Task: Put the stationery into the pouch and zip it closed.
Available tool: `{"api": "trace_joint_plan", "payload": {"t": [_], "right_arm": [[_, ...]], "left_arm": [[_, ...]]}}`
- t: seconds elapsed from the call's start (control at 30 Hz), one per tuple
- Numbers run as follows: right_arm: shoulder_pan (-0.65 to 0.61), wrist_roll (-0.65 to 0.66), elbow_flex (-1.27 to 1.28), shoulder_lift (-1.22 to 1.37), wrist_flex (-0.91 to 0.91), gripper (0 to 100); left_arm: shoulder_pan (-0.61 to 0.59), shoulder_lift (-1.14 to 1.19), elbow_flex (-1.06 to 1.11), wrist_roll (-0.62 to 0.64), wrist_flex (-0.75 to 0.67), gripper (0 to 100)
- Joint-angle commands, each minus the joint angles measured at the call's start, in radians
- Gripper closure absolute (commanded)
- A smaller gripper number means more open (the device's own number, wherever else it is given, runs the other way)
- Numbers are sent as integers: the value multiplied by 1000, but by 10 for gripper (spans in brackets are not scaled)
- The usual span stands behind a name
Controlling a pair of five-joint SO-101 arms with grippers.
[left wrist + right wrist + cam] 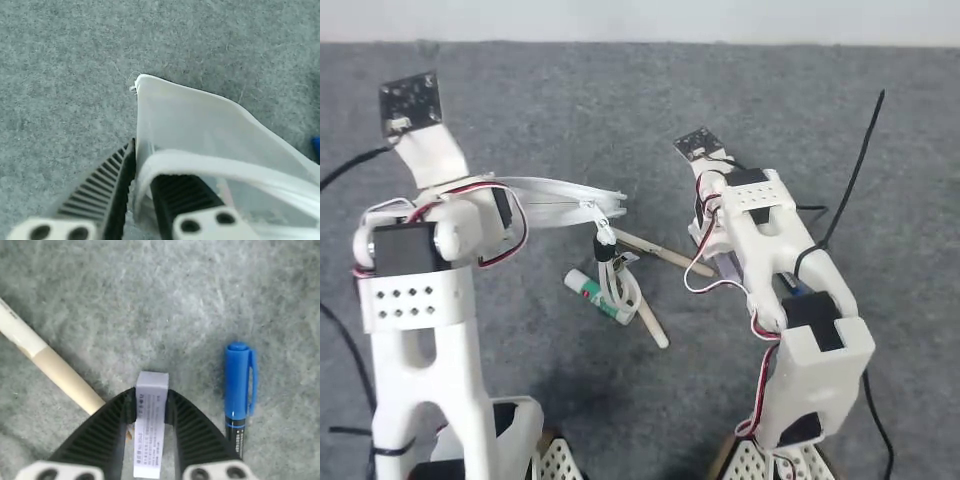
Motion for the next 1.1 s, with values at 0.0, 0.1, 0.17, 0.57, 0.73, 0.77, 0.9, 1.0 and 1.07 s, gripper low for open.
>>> {"api": "trace_joint_plan", "payload": {"t": [0.0,0.1,0.17,0.57,0.73,0.77,0.9,1.0,1.07], "right_arm": [[-10,15,-57,-82,56,993],[-10,3,-51,-162,104,992],[-13,-58,-51,-217,133,992],[-42,-261,-49,-472,283,992],[-122,-261,-49,-644,358,992],[-136,-261,-49,-682,364,992],[-182,-282,-49,-846,366,992],[-214,-318,-49,-954,355,992],[-242,-319,-49,-1007,340,992]], "left_arm": [[2,6,-5,17,-26,988],[2,6,-5,17,-26,988],[2,6,-5,17,-26,988],[2,6,-7,17,-26,988],[2,6,-7,17,-26,988],[2,6,-7,17,-26,988],[2,6,-7,17,-26,988],[2,6,-7,17,-26,988],[2,6,-7,17,-26,988]]}}
